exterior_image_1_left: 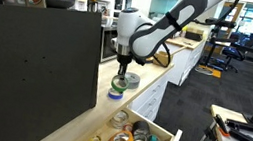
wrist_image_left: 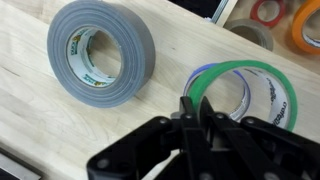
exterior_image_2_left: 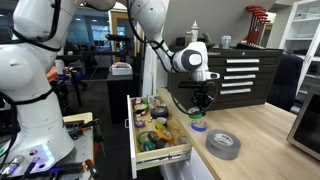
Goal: Take out green masking tape from the open drawer and place it on the countertop
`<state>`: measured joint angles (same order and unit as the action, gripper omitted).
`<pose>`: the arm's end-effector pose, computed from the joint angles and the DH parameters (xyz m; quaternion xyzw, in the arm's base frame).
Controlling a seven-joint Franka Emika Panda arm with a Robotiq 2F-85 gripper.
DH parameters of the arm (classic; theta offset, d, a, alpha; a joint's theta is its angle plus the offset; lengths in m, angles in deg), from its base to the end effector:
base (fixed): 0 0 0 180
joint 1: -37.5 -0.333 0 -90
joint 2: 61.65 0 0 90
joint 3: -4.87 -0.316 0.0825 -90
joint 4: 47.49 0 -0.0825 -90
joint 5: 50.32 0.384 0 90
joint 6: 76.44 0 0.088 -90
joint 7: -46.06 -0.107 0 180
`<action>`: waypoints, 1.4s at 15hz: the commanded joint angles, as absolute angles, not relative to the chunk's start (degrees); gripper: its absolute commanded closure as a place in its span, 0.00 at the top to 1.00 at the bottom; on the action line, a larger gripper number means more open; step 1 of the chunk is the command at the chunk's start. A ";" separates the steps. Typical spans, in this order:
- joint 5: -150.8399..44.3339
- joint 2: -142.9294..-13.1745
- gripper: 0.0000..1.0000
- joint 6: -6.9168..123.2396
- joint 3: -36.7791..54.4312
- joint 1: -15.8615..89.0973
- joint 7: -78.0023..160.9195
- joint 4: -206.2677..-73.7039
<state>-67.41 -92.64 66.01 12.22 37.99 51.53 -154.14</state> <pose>0.6448 -0.0820 0.2364 0.9855 0.1037 0.0256 0.1316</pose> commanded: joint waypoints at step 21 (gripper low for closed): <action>-66.08 -89.02 1.00 62.08 8.30 37.55 52.76 -157.17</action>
<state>-66.56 -96.90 62.97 9.74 38.35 51.77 -148.70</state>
